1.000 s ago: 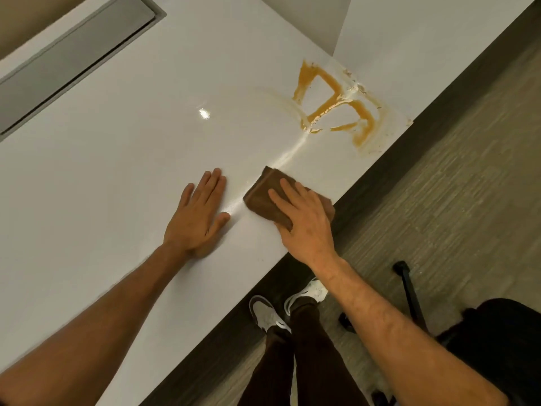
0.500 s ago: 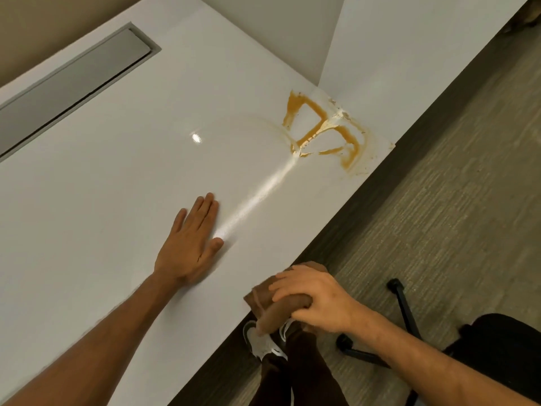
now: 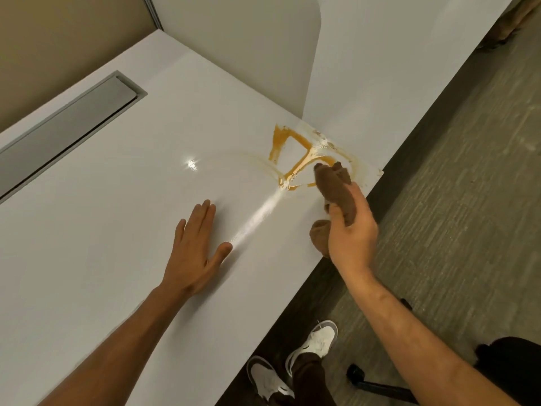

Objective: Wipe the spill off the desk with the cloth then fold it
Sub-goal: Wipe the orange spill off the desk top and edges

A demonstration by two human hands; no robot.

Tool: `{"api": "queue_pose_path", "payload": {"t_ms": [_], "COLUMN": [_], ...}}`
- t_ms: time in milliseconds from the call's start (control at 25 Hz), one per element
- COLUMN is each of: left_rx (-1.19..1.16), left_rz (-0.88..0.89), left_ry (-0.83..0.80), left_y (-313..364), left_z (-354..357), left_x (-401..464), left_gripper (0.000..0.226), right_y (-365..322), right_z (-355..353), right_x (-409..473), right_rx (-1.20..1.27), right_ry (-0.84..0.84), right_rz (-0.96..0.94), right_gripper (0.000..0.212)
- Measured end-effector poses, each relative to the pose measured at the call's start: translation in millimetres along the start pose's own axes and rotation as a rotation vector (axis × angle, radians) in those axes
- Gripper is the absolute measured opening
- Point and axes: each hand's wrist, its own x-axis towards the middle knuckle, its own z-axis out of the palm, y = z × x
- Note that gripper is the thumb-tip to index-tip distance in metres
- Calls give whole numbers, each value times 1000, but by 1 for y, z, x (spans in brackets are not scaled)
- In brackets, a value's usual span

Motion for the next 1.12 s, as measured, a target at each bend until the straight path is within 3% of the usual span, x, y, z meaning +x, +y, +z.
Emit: {"api": "queue_pose_path", "payload": {"t_ms": [80, 160, 280, 360, 520, 640, 760, 920, 1120], "left_rx": [81, 177, 213, 228, 236, 247, 249, 247, 242], "left_rz": [-16, -31, -40, -47, -45, -53, -58, -65, -64], "left_ry": [-54, -47, -50, -40, -45, -50, -52, -48, -60], "left_y": [0, -1, -2, -1, -1, -1, 0, 2, 2], "left_z": [4, 11, 14, 14, 14, 15, 15, 14, 13], "left_x": [10, 10, 11, 12, 12, 15, 13, 14, 14], "left_gripper": [86, 86, 86, 86, 86, 86, 87, 87, 87], "right_y": [13, 25, 31, 28, 6, 2, 17, 47, 59], "right_z": [20, 31, 37, 38, 22, -2, -12, 0, -5], "right_x": [5, 9, 21, 30, 52, 89, 129, 143, 134], "right_rx": [-462, -725, -782, -729, -58, 54, -97, -732, -770], "right_ry": [-201, -291, -216, -179, 37, 219, 193, -25, -88], "right_rz": [-54, -79, -131, -151, 153, 143, 103, -13, -111], "right_gripper": [52, 65, 69, 58, 28, 27, 36, 59, 59]}}
